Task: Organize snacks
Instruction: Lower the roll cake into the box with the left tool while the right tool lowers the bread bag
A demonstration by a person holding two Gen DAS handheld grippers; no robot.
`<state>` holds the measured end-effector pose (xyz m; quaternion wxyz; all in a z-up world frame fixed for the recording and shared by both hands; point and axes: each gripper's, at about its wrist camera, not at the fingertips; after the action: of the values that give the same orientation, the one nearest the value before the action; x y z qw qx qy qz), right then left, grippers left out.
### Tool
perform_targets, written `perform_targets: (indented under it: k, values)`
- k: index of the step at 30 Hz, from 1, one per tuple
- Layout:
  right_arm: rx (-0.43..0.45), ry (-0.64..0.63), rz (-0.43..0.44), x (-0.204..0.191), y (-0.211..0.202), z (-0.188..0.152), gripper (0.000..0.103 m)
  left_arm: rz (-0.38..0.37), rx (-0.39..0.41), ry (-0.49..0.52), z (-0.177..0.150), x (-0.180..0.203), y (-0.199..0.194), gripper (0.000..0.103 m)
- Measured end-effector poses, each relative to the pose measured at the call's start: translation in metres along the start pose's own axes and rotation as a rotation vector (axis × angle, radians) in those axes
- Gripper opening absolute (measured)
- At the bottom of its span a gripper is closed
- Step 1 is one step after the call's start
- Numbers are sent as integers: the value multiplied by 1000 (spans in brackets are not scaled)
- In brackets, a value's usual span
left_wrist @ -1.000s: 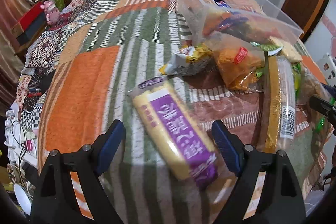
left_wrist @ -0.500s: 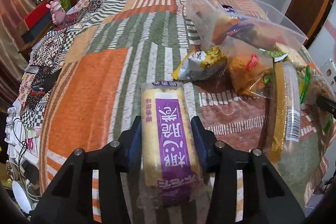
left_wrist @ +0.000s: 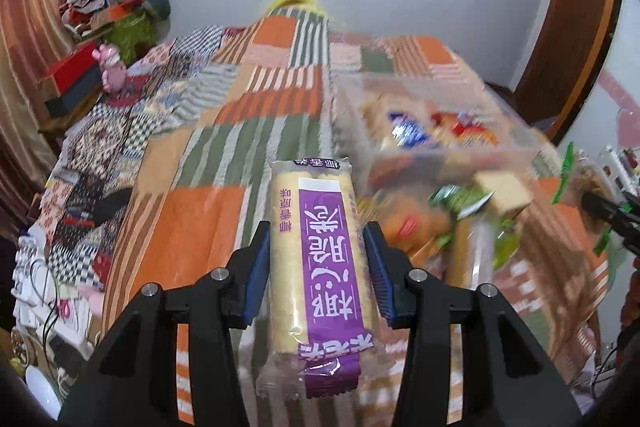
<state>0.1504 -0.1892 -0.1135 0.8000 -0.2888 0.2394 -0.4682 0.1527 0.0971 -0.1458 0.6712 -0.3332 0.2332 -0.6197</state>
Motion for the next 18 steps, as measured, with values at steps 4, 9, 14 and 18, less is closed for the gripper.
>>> perform_targets:
  k: [4,9,14,18]
  values:
    - [48,-2,-6,0,-4,17,48,-22,38,11,21,14,-3,45]
    - [105,-9,-12,1,-4,39,48,-56,75,38,45,36,2,45]
    - [136,-7,-25,3,5,58,48,-90,88,71,65,58,15,45]
    - [146,-2,-24,6,16,70,48,-118,87,89,81,73,30,45]
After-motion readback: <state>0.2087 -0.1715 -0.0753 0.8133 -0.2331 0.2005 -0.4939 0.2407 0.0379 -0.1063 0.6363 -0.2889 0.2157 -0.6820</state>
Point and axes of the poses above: each gripper's, at about its wrist camera, not at the fingertips, and y roughly the way its jaws point, x to its right, z to its top, and after that the axes turned 1 degree about -y, right-handed
